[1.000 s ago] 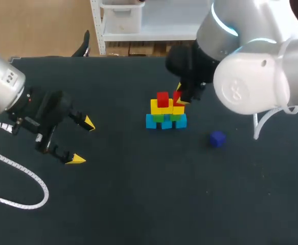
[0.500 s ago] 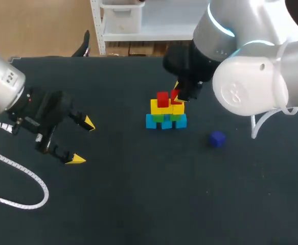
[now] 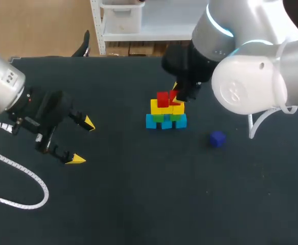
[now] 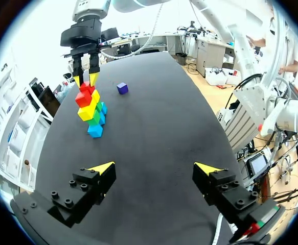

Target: Place the blue cubes, place green cubes on the blue cubes, place the yellow cubes on the green cubes, then place the red cubes on the yellow cubes, and place purple cube on the red cubes.

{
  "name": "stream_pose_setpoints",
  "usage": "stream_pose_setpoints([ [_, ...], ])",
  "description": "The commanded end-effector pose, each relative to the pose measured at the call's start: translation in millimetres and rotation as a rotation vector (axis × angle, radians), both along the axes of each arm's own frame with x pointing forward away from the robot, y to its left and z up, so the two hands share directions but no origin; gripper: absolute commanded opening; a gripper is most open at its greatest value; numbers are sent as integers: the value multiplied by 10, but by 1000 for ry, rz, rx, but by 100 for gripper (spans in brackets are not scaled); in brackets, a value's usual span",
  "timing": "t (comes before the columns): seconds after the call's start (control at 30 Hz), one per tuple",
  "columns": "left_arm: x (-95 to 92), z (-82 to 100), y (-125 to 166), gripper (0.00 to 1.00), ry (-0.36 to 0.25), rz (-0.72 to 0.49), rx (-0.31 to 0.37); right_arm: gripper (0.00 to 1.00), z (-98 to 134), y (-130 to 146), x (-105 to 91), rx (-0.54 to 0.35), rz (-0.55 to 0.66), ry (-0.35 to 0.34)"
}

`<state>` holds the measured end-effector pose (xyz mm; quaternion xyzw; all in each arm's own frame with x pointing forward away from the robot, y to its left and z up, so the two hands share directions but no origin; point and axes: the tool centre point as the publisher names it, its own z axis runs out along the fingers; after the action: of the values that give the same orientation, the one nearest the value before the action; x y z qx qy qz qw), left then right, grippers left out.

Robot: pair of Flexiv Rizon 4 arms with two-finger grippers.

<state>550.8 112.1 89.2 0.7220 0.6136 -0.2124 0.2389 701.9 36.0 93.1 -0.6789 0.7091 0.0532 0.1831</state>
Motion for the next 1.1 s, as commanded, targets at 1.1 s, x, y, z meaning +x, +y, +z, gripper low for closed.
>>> stream_pose_setpoints([
  [1.1, 4, -7, 8, 100, -2, -2, -3, 0, -64, 36, 46, 0, 11, 35],
])
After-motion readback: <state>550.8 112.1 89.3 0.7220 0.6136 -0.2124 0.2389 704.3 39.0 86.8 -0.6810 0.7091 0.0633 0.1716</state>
